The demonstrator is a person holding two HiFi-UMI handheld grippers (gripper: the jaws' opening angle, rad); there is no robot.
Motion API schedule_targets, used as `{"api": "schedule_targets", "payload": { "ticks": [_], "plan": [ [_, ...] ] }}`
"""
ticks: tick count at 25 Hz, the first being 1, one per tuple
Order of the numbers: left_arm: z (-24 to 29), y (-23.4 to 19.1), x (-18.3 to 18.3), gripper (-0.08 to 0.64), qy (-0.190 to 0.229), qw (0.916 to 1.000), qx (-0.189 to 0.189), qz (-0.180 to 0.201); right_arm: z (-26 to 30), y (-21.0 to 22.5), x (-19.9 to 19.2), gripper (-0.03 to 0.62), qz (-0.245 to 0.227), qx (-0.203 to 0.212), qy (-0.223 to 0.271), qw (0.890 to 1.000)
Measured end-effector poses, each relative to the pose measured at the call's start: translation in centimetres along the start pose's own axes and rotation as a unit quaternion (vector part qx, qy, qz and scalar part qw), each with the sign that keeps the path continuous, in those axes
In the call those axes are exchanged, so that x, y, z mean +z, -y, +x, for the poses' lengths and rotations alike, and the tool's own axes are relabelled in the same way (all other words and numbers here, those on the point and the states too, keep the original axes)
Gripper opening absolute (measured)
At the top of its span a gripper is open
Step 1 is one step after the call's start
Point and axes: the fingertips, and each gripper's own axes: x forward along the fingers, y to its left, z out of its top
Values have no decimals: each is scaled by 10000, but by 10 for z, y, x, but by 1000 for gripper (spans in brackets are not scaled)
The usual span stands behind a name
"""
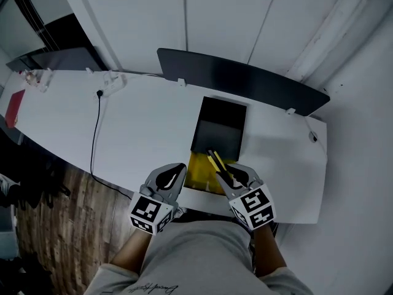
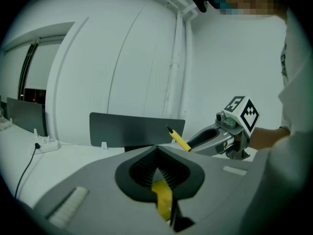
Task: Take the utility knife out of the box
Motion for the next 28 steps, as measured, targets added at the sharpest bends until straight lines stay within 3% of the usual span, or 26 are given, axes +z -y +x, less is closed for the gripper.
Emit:
{"api": "schedule_targets", "payload": {
  "ticks": [28],
  "plan": [
    [-6,6,-3,0,20,10000,92,33,-4,-11,-2,132,-58,97,42,9999]
  ]
}}
